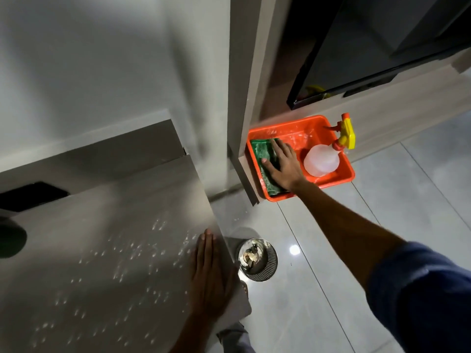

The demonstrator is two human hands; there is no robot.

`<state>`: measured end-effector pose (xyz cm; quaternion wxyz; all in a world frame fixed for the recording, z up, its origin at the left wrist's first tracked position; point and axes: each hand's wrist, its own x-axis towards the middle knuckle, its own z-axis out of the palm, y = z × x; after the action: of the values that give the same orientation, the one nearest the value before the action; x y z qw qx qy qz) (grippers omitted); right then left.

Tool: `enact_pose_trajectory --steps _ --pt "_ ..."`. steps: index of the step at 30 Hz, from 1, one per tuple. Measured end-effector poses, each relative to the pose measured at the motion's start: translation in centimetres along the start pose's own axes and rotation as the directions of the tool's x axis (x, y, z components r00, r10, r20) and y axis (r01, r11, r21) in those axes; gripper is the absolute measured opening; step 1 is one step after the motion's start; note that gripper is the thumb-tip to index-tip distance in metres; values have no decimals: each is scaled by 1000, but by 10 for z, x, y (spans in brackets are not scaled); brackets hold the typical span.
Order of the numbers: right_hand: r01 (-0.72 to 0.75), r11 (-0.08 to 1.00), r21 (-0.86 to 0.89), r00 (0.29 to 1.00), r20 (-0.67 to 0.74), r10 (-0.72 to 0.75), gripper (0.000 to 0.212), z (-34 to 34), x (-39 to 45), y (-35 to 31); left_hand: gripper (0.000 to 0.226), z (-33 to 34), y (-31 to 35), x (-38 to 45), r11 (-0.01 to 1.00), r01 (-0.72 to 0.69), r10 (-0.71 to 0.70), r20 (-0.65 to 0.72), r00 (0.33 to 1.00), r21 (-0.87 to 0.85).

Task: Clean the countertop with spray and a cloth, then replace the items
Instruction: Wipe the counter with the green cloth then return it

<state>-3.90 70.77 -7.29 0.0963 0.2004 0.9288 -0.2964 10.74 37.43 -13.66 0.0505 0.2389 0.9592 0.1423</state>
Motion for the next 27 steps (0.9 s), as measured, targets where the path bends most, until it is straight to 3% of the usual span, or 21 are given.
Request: enact_pose_trajectory --steps 3,10,17,20,22,24,26,27 --pt "-3 980 -200 982 185 41 81 13 16 5 83 7 2 2 998 60 -60 -17 998 3" --pt "2 952 -307 984 172 54 75 29 19 5 85 14 -3 -1 998 63 -63 10 998 16" --pt "66 978 -198 997 58 -56 58 31 27 9 88 16 0 -1 997 77 -77 7 997 8" --pt "4 1000 30 1000 -27 -3 55 28 26 5 89 16 1 -2 997 76 -76 -7 997 -2" --pt "-87 959 270 996 -6 93 54 18 19 2 89 16 0 -3 997 72 -72 -1 997 -21" --pt "-170 780 602 984 65 165 49 8 12 0 89 16 -1 -3 997 65 -65 11 998 -32" --pt "-231 374 898 961 149 235 47 -2 8 0 90 16 -3 -4 998 60 -59 25 998 -32" --pt "-223 141 964 954 187 233 48 -7 2 2 91 15 -3 -4 998 61 -59 34 998 -32"
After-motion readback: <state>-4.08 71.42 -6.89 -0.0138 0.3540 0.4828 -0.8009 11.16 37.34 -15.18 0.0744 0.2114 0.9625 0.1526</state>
